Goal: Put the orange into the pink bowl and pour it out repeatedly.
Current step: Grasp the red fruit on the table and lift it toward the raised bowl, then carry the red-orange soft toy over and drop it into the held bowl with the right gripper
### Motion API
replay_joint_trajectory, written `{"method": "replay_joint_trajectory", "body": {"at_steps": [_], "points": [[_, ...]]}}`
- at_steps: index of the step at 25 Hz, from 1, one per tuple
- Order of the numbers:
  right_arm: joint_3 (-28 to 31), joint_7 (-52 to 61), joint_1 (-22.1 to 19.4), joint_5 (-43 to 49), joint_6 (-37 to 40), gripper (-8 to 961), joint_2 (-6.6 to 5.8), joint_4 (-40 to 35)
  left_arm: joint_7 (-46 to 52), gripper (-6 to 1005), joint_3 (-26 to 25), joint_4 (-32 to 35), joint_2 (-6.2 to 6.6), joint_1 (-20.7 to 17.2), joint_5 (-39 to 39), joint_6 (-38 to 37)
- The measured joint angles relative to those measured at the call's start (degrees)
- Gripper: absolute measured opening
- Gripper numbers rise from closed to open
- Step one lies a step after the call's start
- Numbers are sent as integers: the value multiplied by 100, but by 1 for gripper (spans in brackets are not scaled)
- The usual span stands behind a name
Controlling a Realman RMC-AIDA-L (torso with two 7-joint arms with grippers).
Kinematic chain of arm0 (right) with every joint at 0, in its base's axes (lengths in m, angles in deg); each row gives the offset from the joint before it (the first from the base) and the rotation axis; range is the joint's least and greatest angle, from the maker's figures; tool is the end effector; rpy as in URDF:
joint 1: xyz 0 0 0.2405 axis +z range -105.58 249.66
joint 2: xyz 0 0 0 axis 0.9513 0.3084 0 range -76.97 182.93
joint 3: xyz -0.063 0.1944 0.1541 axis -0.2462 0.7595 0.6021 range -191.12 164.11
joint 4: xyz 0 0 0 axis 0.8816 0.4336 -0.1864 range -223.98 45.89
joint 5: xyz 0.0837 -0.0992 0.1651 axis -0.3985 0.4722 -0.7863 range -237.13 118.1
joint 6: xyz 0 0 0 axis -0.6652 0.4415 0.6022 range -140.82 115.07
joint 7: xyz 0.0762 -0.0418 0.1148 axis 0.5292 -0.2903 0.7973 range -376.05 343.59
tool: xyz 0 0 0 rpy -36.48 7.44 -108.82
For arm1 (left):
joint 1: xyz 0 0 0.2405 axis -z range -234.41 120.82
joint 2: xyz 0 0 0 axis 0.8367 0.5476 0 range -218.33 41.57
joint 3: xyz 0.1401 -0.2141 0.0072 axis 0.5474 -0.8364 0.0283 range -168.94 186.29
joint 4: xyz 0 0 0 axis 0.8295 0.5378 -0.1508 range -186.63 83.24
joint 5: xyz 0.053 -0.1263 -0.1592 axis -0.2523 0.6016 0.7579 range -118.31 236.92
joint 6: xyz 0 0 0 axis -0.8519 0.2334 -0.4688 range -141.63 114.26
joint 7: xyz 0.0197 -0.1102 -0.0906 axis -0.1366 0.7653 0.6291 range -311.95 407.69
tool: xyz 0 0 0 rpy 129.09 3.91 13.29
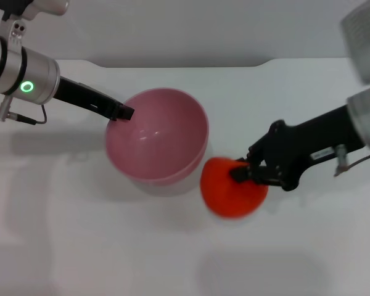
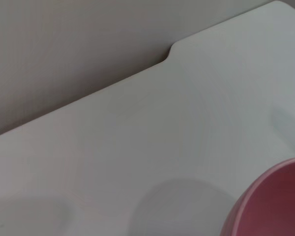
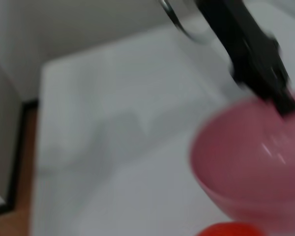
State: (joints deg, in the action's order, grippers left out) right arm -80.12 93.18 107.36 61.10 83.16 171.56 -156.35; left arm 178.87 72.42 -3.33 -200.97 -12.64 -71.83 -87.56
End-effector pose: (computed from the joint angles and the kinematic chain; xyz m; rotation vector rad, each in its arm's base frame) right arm 0.1561 0.3411 0.0034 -3.0986 0.4010 0.1405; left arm -0.2032 0.4195 0.0176 -2.5865 -1.0410 0.0169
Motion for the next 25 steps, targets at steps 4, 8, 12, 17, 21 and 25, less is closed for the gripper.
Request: {"method": "replay_joint_trajectory", "body": {"at_steps": [4, 8, 12, 17, 21, 25], "points": [[410, 62, -12, -636, 787, 68, 2, -753, 0, 46, 6, 2, -9, 24, -94, -1], [773, 201, -35, -1005, 1044, 54, 5, -1446, 4, 46, 7, 6, -30, 40, -123, -17], [957, 204, -60, -1407, 939, 46, 14, -1715, -4, 46, 6, 6, -68, 41, -125, -38], [911, 147, -102, -1559, 399, 45, 25, -1658, -27, 46, 41, 7, -206, 85, -125, -45], [720, -24, -209, -1564, -288, 45, 47, -1428, -82, 46, 76, -2, -300, 128, -121, -35], [451, -62, -216, -1526, -759, 46, 54, -1147, -105, 46, 77, 1, -358, 164, -120, -36]]}}
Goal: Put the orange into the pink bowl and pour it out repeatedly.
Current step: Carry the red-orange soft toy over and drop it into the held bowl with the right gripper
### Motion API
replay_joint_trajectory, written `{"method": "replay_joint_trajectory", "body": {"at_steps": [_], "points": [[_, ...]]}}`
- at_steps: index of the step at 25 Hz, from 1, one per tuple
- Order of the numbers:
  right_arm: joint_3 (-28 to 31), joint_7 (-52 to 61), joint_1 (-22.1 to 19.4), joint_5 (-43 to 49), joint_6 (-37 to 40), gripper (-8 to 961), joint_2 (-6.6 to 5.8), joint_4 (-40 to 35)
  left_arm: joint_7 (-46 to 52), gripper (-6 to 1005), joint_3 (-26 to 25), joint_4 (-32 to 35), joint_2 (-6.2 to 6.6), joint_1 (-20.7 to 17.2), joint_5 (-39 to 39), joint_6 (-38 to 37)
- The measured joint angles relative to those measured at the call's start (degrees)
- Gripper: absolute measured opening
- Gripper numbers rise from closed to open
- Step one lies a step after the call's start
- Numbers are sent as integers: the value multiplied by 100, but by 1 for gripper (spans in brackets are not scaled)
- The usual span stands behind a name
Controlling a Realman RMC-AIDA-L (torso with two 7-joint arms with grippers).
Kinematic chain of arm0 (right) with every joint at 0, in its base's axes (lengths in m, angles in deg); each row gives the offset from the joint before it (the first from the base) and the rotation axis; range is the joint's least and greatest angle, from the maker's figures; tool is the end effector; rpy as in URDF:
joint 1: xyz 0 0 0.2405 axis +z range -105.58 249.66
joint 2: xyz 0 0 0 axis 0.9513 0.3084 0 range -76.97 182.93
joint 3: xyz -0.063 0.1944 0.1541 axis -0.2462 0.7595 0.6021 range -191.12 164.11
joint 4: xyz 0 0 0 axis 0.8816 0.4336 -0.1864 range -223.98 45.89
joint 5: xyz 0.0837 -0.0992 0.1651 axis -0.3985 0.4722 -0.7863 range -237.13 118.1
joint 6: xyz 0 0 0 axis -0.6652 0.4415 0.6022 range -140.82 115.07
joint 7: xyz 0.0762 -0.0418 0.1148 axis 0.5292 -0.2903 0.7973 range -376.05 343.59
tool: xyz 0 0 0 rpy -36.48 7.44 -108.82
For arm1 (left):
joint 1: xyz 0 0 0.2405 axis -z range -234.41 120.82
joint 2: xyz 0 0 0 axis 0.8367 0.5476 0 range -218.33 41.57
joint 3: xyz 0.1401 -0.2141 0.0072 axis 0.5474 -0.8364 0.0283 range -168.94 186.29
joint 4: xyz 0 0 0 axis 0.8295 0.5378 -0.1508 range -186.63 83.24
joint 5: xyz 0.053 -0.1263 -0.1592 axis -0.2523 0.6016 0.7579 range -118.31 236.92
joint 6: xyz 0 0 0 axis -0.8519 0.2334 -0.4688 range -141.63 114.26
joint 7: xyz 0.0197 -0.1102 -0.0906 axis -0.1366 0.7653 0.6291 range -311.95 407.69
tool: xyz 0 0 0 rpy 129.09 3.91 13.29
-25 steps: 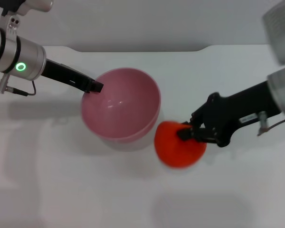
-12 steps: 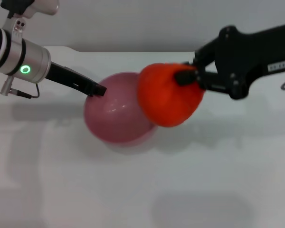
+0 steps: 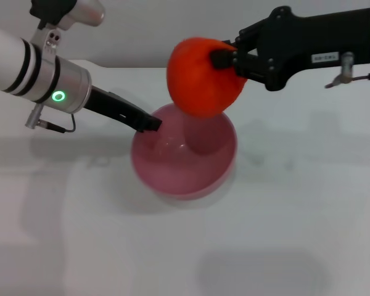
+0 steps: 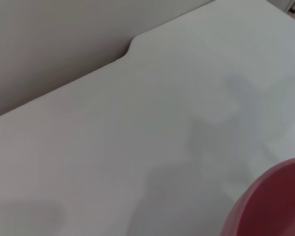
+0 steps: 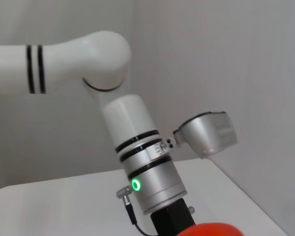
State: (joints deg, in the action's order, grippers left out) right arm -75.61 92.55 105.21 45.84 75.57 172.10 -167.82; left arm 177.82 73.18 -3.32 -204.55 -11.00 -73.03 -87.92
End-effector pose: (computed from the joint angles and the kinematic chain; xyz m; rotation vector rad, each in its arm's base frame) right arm 0.1002 0.3568 0.0530 -2.8318 0.1744 0.6139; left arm -0.1834 0.4126 -0.0111 -2.6704 -0.9934 0.0245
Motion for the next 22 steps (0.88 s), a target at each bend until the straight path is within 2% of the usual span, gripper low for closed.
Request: {"method": "replay_joint_trajectory", "body": {"at_steps": [4, 12, 15, 19, 21, 22], "points": [[-148, -40, 59, 3, -245, 61, -10, 251, -53, 46, 2, 3, -44, 52, 1, -1], [-206, -39, 16, -15, -428, 101, -7, 275, -128, 46, 17, 5, -78, 90, -12, 3], [-169, -51, -34, -36, -502, 306, -2, 276, -128, 46, 17, 5, -78, 90, -11, 16], [-123, -356, -332, -495, -864, 463, 14, 296, -149, 45, 17, 5, -83, 90, -11, 37], [-121, -937, -625, -1173, -1076, 541, 19, 441, -246, 45, 21, 33, -130, 79, -2, 191], [-130, -1241, -755, -1585, -1153, 547, 21, 568, -266, 45, 34, 60, -149, 74, 15, 283]]}}
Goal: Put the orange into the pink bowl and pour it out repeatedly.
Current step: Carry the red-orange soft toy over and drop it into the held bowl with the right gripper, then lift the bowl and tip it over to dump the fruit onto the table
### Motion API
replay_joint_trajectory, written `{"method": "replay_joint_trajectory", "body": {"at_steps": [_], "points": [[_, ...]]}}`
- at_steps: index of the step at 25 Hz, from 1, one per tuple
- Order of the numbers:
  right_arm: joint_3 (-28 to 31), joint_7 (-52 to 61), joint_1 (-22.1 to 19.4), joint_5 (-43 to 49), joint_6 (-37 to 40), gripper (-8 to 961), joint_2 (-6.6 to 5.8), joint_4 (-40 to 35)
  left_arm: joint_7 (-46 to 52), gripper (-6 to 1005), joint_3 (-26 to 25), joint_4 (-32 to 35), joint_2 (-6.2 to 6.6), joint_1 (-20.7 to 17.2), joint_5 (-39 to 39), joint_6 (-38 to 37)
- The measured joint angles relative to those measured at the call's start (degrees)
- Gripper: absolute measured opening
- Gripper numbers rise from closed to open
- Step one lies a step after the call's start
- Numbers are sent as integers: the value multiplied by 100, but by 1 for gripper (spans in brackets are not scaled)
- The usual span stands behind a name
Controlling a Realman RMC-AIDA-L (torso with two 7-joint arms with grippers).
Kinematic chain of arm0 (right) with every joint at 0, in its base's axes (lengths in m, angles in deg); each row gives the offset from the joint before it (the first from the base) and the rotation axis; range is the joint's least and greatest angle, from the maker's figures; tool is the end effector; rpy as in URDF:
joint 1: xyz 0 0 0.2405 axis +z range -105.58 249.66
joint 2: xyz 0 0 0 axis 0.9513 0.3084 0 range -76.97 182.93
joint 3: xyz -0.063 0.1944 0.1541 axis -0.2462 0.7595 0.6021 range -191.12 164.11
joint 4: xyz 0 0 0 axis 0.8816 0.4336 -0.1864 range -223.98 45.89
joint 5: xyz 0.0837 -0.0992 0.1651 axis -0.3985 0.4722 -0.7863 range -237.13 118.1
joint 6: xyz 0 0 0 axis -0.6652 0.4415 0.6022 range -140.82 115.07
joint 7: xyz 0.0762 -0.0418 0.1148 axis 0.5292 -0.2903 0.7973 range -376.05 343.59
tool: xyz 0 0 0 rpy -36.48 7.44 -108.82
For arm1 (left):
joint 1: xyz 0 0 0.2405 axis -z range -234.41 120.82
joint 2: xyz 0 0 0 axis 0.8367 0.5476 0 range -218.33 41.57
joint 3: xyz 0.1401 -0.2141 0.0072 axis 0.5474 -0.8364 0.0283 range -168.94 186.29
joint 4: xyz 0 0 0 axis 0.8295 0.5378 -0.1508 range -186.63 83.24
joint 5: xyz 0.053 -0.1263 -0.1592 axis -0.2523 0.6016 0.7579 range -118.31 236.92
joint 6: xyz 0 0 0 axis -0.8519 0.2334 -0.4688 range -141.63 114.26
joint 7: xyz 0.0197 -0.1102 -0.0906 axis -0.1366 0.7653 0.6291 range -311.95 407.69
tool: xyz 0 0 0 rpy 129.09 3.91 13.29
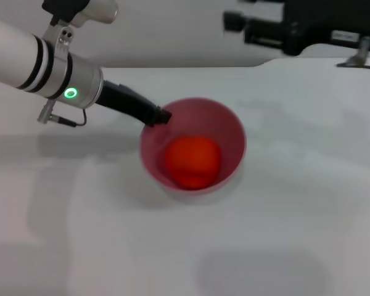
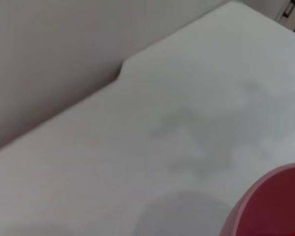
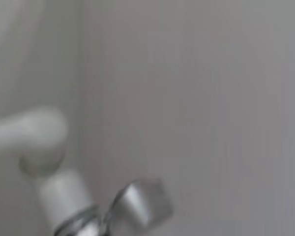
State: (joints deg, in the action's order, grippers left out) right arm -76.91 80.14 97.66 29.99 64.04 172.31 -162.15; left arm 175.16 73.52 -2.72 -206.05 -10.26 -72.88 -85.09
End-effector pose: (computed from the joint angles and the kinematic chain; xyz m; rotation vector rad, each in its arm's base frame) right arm 0.1293 0.3622 0.0625 -2.5615 0.2034 0.9075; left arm -0.1707 0.4175 -0.0195 -2.6800 -0.8893 -0.0087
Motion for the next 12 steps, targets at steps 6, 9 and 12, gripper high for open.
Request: {"method": "replay_joint_trajectory", "body": {"at_steps": [6, 9, 12], "points": [[-264, -2578, -623, -2991, 16, 569, -7, 1706, -20, 44, 650, 56, -35, 43, 353, 654], [-378, -3835, -794, -4385, 549, 567, 0, 2650, -40, 44, 1042, 152, -52, 47, 509, 1079], [-425, -4666, -842, -5642, 1301, 567, 7, 3603, -65, 45, 1403, 280, -72, 5, 611, 1467]]}}
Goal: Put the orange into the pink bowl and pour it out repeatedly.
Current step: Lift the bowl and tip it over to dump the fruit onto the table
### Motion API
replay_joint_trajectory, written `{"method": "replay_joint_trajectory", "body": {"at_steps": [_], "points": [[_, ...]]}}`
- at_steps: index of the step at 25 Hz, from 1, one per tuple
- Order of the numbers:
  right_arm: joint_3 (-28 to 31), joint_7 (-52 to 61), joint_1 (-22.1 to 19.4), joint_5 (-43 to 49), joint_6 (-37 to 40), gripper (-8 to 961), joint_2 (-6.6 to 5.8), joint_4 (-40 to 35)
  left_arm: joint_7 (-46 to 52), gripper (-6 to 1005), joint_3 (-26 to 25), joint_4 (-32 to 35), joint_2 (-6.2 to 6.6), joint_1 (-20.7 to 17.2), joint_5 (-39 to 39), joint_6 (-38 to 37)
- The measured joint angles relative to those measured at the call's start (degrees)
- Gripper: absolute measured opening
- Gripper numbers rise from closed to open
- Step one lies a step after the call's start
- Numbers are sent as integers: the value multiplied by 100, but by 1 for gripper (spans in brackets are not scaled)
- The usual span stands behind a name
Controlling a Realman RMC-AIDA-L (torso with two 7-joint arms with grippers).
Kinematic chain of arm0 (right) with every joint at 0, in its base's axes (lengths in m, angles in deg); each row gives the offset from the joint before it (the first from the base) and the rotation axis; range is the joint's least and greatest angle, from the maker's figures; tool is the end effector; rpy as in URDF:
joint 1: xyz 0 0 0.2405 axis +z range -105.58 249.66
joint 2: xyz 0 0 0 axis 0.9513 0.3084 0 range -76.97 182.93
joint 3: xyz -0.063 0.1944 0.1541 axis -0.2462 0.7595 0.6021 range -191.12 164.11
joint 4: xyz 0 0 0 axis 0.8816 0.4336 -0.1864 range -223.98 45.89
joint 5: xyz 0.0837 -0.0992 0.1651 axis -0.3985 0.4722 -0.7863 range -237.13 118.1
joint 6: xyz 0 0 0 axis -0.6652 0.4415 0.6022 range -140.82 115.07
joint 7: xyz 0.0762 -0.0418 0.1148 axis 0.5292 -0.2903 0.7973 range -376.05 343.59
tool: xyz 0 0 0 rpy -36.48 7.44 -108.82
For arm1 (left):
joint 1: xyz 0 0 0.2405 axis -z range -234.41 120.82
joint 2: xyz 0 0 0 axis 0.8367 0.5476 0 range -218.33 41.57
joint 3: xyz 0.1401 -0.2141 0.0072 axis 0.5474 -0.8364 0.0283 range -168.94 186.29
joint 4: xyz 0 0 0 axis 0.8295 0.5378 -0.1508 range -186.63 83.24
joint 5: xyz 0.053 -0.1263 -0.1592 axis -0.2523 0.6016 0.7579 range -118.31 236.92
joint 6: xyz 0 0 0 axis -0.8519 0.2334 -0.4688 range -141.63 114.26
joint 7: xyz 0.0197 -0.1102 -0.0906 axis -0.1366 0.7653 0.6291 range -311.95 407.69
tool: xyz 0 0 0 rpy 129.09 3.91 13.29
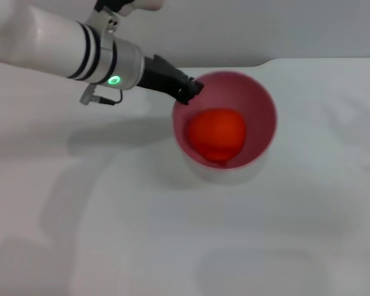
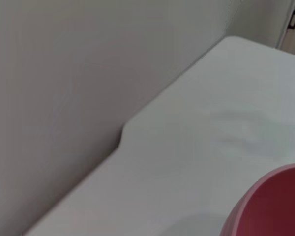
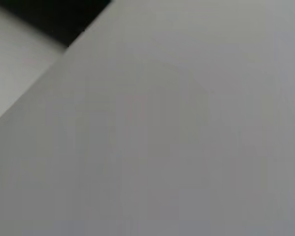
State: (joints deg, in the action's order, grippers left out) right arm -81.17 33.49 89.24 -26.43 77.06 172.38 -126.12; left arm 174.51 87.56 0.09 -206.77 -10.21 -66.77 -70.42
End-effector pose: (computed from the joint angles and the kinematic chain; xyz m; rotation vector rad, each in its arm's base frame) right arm 0.2279 0.3177 0.0787 -1.7570 0.1439 1.5065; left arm -0.1327 0.4291 -0.0456 -2.6399 -0.6109 -0.0708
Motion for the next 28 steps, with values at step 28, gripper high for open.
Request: {"method": "replay_joint_trajectory", "body": {"at_steps": [28], "points": [[148, -363, -89, -1441, 802, 568, -30, 850, -2865, 44, 5108, 1947, 11, -2258, 456, 7170]]}}
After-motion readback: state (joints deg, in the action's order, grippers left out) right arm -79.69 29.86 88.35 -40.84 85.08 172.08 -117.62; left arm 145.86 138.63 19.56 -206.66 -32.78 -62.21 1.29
